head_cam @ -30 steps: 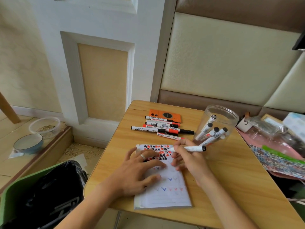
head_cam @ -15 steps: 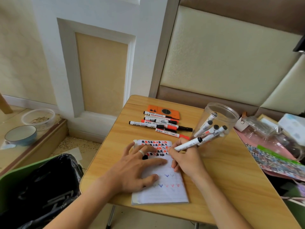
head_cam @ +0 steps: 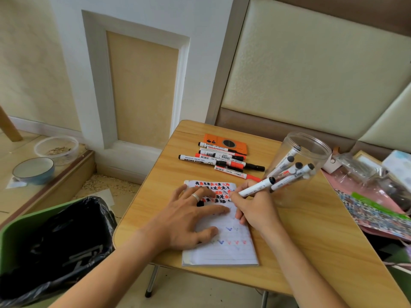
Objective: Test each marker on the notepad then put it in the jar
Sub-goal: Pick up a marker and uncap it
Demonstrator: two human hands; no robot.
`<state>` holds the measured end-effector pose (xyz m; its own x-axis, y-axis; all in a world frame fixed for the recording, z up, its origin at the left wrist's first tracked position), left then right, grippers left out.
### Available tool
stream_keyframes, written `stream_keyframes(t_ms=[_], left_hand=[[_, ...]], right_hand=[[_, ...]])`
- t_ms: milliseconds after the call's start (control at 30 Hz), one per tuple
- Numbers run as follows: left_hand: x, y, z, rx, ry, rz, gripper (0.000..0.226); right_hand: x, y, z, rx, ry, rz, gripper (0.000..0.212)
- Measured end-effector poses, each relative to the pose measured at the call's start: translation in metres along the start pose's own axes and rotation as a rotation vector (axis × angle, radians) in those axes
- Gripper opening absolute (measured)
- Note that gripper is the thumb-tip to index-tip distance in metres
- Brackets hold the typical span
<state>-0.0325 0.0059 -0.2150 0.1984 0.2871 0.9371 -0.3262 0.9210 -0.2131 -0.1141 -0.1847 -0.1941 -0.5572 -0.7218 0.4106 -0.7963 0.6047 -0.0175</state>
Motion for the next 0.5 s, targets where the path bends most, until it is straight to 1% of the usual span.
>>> stream_keyframes(t_ms=[267, 500], left_hand=[[0.0009, 0.0, 0.0006, 0.005, 0.003, 0.004, 0.058], [0.0003, -0.0004, 0.0003, 0.004, 0.002, -0.004, 0.06]], right_hand=[[-0.0001, -0.0002, -0.0004, 0.006, -0.007, 0.03, 0.016], [-0.0006, 0.0027, -0.0043, -0.003, 0.044, 0.006, 0.015]])
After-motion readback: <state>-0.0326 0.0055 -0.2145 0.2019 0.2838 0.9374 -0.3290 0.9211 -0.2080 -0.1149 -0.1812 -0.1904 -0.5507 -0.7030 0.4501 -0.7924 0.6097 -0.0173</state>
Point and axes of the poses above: each hand's wrist, its own y-axis away from the middle knuckle, its own x-axis out of the back of the hand, z = x × y, the point moved 3 cm from there along -y, towards the middle knuckle, and after that the axes turned 3 degrees about -x, right-handed, at the moved point
